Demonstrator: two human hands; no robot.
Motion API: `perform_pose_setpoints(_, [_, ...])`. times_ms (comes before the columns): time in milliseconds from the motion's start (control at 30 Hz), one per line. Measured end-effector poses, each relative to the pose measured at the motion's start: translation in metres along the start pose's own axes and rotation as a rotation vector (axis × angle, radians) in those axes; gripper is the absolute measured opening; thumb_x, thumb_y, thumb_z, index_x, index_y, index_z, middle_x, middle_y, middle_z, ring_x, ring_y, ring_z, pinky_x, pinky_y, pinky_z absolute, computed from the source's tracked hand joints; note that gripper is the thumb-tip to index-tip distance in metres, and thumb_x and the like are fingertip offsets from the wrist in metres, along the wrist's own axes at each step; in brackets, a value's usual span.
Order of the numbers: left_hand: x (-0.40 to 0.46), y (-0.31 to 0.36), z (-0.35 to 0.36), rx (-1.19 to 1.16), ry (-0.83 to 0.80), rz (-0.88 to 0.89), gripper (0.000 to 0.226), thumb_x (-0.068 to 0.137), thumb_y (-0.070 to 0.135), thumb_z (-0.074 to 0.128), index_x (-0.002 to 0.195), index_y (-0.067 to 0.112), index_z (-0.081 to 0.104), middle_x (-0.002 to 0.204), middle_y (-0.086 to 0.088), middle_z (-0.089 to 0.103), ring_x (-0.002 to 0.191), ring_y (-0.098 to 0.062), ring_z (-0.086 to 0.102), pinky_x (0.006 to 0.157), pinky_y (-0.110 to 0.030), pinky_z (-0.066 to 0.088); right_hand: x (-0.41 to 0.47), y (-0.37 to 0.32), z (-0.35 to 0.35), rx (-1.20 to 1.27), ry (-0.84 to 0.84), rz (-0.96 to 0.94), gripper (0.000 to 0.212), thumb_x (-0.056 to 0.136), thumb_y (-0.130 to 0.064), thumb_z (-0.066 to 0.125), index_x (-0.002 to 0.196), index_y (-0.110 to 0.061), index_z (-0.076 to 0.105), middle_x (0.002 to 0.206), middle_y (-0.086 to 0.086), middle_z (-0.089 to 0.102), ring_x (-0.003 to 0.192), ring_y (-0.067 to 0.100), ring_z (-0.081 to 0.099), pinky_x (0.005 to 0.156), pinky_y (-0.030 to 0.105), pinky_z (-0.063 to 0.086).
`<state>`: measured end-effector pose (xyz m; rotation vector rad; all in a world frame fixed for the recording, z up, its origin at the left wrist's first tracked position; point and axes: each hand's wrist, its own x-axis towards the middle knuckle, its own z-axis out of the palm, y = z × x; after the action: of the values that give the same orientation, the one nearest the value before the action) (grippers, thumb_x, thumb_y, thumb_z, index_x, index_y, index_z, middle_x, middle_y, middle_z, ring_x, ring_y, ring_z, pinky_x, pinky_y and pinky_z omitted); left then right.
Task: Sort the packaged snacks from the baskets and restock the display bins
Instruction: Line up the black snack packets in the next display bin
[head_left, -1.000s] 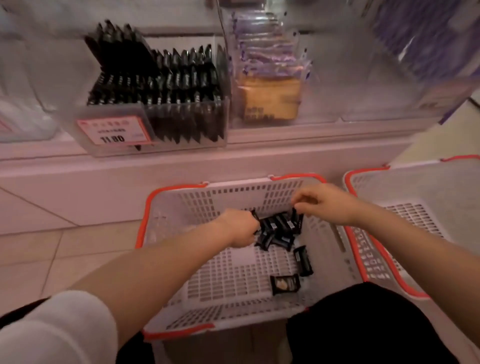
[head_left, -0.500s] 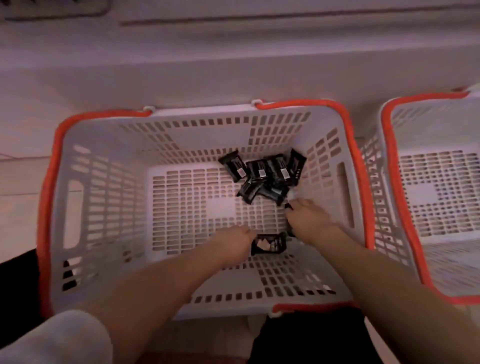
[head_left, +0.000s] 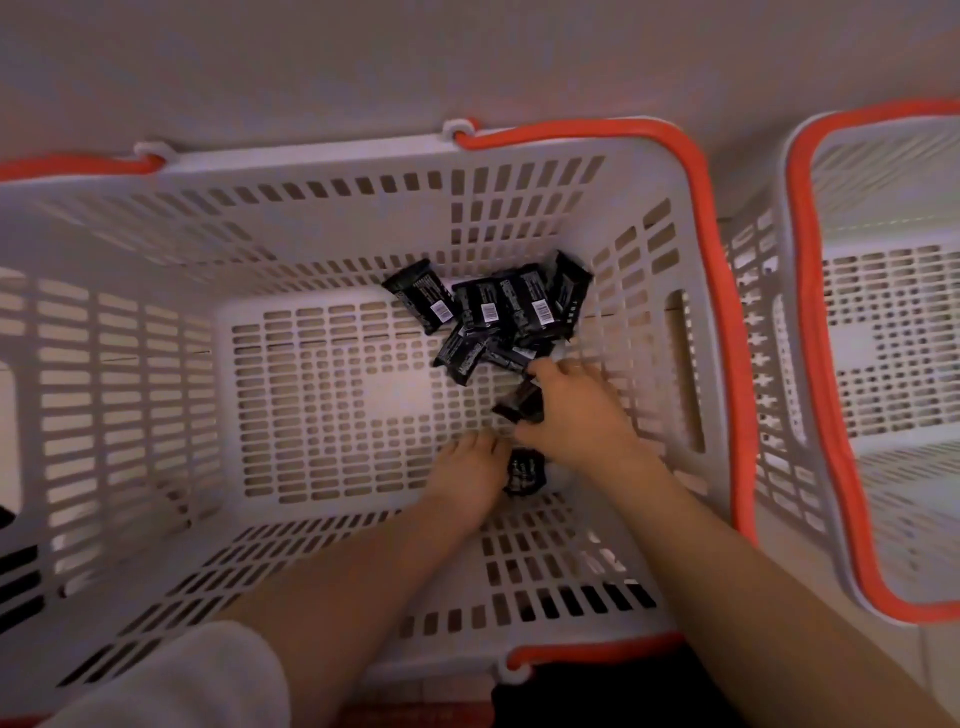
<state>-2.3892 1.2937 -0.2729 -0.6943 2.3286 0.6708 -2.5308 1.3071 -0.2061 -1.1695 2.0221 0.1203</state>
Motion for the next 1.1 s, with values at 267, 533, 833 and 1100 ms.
perform_pose_setpoints(267, [-0.002,-0.022,-0.013,-0.147,0.046,0.028,0.036,0.088,0.014,0.056,0.122,0.01,0.045,0.124,-0.011,0.053,0.111,-0.026,0.052,0.09,-0.031,0.04,-0.011,-0.002,-0.007,1.951,-0.197,0.321,0.035,0.092,-0.031,0.032,0.102,-0.01,0.058,0.095,0.011,0.064,0.093,0.026,0.061,0.083,0.037,0.049])
perform_pose_setpoints(533, [-0.028,-0.079,-0.061,-1.231,0.182,-0.305,0.026,0.088,0.011,0.058,0.114,0.015,0.056,0.096,0.001,0.063,0.088,-0.017,0.06,0.073,-0.026,0.048,-0.006,-0.023,0.004,1.876,-0.27,0.2,0.053,0.077,-0.047,0.056,0.12,-0.017,0.055,0.107,0.008,0.068,0.097,0.027,0.066,0.077,0.035,0.055])
perform_pose_setpoints(833, [-0.04,-0.102,-0.069,-1.464,0.211,-0.389,0.018,0.094,0.013,0.049,0.095,0.026,0.061,0.084,0.007,0.064,0.072,-0.005,0.058,0.06,-0.014,0.047,0.009,-0.042,0.013,0.657,-0.13,-0.038,0.019,0.077,-0.024,0.075,0.078,-0.018,0.057,0.072,-0.004,0.057,0.064,0.008,0.053,0.058,0.022,0.042])
perform_pose_setpoints(1100, [-0.03,-0.105,-0.067,-1.105,0.051,-0.417,0.02,0.095,0.024,0.049,0.107,0.019,0.065,0.096,-0.001,0.063,0.083,-0.014,0.057,0.066,-0.023,0.045,0.014,-0.063,0.011,-0.112,0.004,-0.488,0.038,0.082,0.002,0.055,0.113,-0.018,0.063,0.115,0.004,0.057,0.108,0.024,0.046,0.086,0.035,0.04])
